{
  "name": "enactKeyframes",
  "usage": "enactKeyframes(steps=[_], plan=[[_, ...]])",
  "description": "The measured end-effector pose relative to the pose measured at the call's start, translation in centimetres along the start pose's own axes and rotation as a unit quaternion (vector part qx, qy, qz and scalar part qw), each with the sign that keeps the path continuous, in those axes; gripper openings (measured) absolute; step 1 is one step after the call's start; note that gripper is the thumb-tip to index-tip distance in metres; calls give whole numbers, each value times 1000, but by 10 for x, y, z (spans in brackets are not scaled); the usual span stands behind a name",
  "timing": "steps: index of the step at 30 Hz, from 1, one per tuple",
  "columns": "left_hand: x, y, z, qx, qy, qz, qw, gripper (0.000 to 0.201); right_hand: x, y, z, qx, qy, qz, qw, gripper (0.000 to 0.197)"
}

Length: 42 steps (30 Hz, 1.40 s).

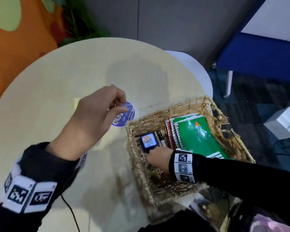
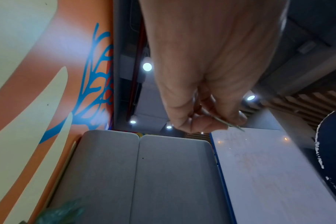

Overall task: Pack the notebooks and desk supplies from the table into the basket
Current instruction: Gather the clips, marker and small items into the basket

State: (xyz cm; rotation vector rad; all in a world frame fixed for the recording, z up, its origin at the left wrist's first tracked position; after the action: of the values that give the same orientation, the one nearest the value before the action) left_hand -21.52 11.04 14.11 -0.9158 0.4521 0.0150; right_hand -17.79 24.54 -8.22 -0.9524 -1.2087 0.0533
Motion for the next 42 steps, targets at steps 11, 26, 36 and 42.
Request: enactKeyframes(steps=[11,26,36,42], plan=[[99,124,47,116,-63,-134,982,23,44,-39,54,-142,69,134,978,17],[79,221,57,-103,-12,-454,885,14,135,14,124,-352,150,223,896,14],[19,66,-119,-9,-287,54,956,14,106,-75,144,-367,85,281,882,7],[16,107,-226,-18,-446,-15,895,14,52,-183,145,-293,45,323,899,8]])
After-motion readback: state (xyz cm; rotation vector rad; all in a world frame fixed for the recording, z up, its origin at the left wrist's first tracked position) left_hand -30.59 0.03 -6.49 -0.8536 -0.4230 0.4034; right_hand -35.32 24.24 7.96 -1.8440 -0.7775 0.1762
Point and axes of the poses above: each hand's wrist, its own x-axis away from the middle knuckle, its own y-axis out of the palm, z = x × y, the point moved 9 cm from there along -x, towards the middle knuckle, and after that the axes turned 10 degrees about y, right-handed, at the moved point
